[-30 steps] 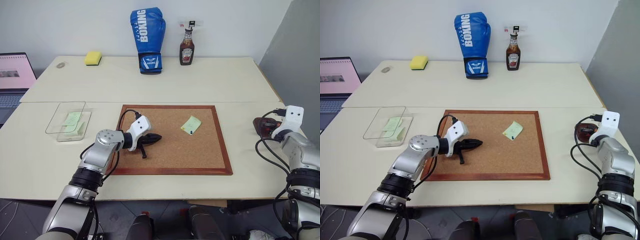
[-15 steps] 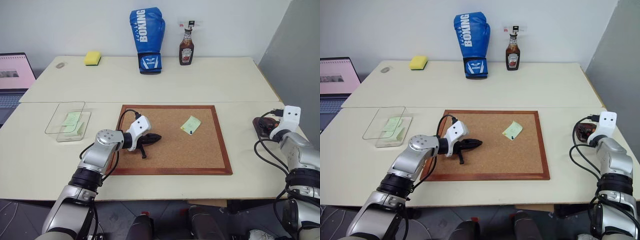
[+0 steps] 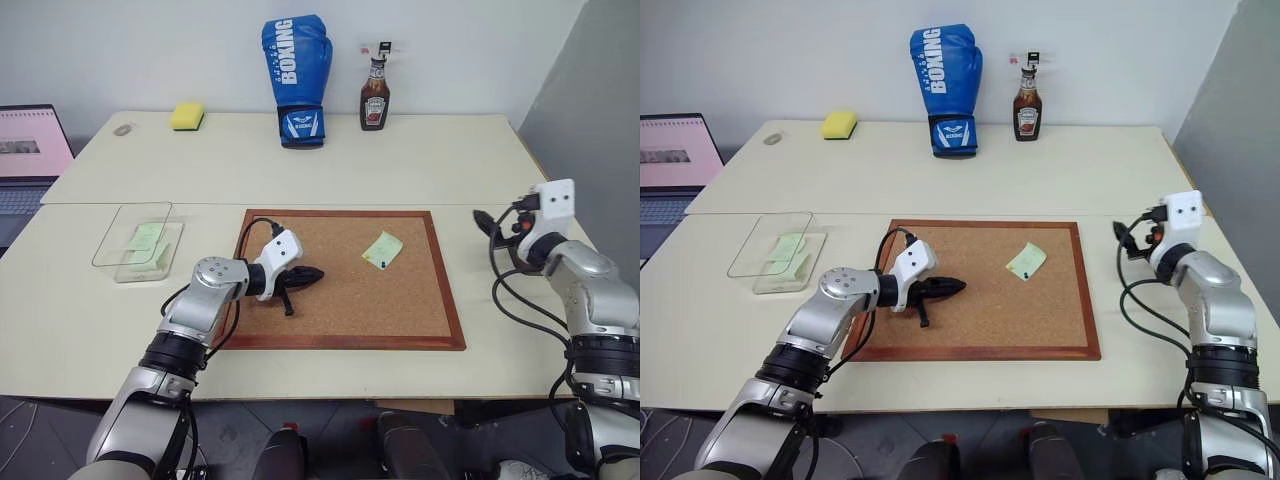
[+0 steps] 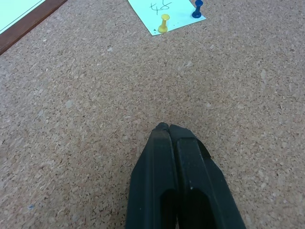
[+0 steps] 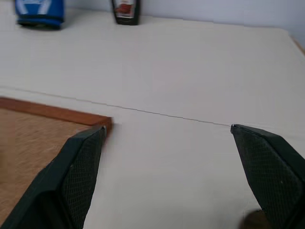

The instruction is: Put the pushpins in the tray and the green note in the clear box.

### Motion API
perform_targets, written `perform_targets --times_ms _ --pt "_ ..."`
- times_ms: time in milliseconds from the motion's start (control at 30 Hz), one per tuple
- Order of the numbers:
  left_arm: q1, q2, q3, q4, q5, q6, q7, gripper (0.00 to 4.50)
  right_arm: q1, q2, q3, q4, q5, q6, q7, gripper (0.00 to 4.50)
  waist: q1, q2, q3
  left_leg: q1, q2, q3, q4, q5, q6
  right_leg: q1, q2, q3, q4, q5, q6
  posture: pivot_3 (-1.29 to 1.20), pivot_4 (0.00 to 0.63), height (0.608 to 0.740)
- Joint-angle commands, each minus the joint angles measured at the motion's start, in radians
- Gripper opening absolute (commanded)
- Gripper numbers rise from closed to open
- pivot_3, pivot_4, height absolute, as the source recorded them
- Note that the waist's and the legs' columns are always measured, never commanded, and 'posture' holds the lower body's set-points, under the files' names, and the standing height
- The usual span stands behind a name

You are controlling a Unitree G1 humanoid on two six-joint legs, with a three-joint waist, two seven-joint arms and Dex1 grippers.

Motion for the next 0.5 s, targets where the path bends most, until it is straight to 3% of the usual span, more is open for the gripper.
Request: perform_targets --times_ms 33,200,500 --pt "0.0 0.0 -0.026 0.044 0.034 -0.002 -0.003 0.0 0.029 -0.011 0.09 -0.132 0.023 -0.023 0.138 4.47 0.0 0.0 0.0 0.0 0.0 0.0 0.0 0.0 0.0 0.0 0.0 0.0 0.0 0.0 0.0 0.0 0.15 0.74" --pt "-0.005 0.004 -0.023 0.051 0.033 -0.006 -0.008 0.0 0.029 0.019 0.193 -0.195 0.053 -0.005 0.25 4.47 0.0 0.0 0.0 0.0 0.0 0.0 0.0 0.0 0.0 0.0 0.0 0.0 0.0 0.0 0.0 0.0 0.15 0.74" --pt "0.003 0.006 -0.02 0.036 0.029 0.011 -0.013 0.0 0.017 0.103 0.304 -0.157 0.03 -0.025 0.303 4.47 0.0 0.0 0.0 0.0 0.0 -0.001 0.001 0.0 0.0 0.0 0.0 -0.001 0.0 0.0 0.0 0.0 0.15 0.74"
